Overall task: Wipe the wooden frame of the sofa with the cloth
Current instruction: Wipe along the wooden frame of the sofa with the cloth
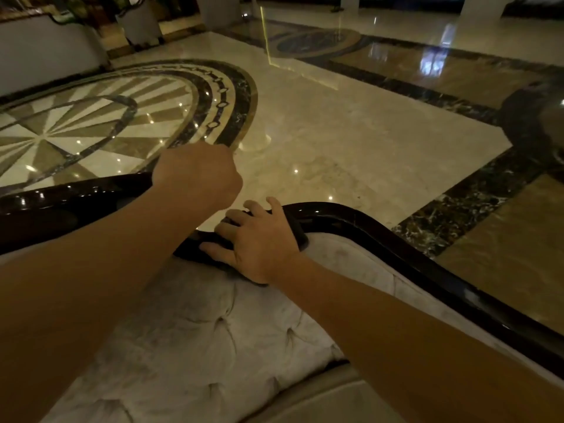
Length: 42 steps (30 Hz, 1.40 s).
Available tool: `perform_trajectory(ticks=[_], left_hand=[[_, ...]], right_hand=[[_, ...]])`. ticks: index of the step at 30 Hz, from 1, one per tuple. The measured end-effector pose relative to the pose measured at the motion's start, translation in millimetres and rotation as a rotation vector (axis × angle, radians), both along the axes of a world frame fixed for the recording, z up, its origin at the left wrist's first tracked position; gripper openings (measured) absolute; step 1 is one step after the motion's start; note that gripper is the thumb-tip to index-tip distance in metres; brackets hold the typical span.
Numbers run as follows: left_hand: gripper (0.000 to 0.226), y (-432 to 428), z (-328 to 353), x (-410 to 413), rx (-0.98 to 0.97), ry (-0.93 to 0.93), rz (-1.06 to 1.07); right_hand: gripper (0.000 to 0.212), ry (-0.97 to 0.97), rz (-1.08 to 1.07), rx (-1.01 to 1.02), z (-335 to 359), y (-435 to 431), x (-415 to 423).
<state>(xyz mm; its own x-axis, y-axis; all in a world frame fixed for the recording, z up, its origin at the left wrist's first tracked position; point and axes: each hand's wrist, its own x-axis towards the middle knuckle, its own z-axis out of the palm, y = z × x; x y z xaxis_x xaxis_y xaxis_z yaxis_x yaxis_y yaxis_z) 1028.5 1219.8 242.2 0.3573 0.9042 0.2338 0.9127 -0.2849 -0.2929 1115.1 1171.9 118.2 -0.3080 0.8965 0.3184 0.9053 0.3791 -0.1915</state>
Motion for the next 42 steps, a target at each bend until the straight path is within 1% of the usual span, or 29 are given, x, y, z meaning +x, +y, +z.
perform_trajectory(ticks=[1,2,3,4,5,6,7,8,9,10,11,12,14,15,16,17,19,21,25,29,34,37,39,42], left_hand=[[0.022,0,-1,-2,0.006,0.093,0.020],[0.020,-16,-23,62,-0.018,0.103,-0.045],[0.018,-22,-31,78,-0.032,0.161,-0.028],[0.016,-25,-38,84,-0.074,0.157,-0.005],[0.015,-25,-48,88,-0.136,0.142,0.018],[0.017,-22,-58,85,-0.220,0.097,0.025],[0.022,-35,-84,124,-0.341,-0.017,-0.012],[0.027,-37,-98,130,-0.404,-0.069,0.003],[0.029,-39,-107,128,-0.438,-0.090,0.010],[0.031,-39,-120,127,-0.413,-0.076,-0.016],[0.033,-43,-126,128,-0.365,-0.030,-0.029],[0.038,-44,-131,127,-0.280,-0.023,-0.033],[0.049,-45,-132,139,-0.187,-0.078,-0.028],[0.049,-44,-133,150,-0.144,-0.047,-0.060],[0.046,-43,-135,160,-0.130,0.034,-0.099],[0.042,-46,-141,174,-0.157,0.121,-0.165],[0.038,-76,-161,225,-0.314,0.270,-0.342],[0.034,-109,-183,261,-0.402,0.306,-0.453],[0.030,-168,-207,304,-0.417,0.210,-0.609],[0.036,-216,-211,334,-0.468,0.108,-0.655],[0.019,-289,-202,370,-0.523,0.112,-0.788],[0.021,-323,-200,381,-0.429,0.051,-0.829],[0.028,-334,-201,385,-0.424,0.011,-0.777],[0.045,-335,-205,392,-0.501,-0.003,-0.649]], right_hand=[[0.054,0.019,-0.003,0.065,0,4,5],[0.052,-0.016,-0.075,0.125,-17,-15,74],[0.049,-0.039,-0.109,0.130,-22,-19,97],[0.046,-0.039,-0.148,0.136,-26,-16,113],[0.041,-0.019,-0.227,0.133,-25,-19,130],[0.033,-0.047,-0.244,0.078,-23,-20,140],[0.026,-0.126,-0.311,0.045,-38,-44,193],[0.027,-0.169,-0.348,0.000,-44,-51,214],[0.033,-0.206,-0.356,-0.010,-54,-54,228],[0.036,-0.194,-0.390,-0.055,-61,-64,239],[0.036,-0.156,-0.415,-0.066,-70,-73,243],[0.033,-0.137,-0.445,-0.066,-81,-82,240],[0.028,-0.111,-0.508,-0.058,-95,-97,235],[0.028,-0.121,-0.509,-0.053,-99,-103,235],[0.027,-0.114,-0.516,-0.051,-97,-108,233],[0.027,-0.092,-0.546,-0.046,-95,-116,234],[0.035,-0.066,-0.658,-0.071,-98,-154,256],[0.038,-0.079,-0.709,-0.053,-98,-189,275],[0.036,-0.081,-0.751,-0.097,-92,-246,302],[0.035,-0.115,-0.786,-0.099,-88,-300,323],[0.029,-0.161,-0.893,-0.089,-79,-380,341],[0.031,-0.229,-0.916,-0.116,-78,-429,351],[0.028,-0.320,-0.904,-0.115,-76,-458,359],[0.026,-0.429,-0.821,-0.120,-73,-492,374]])
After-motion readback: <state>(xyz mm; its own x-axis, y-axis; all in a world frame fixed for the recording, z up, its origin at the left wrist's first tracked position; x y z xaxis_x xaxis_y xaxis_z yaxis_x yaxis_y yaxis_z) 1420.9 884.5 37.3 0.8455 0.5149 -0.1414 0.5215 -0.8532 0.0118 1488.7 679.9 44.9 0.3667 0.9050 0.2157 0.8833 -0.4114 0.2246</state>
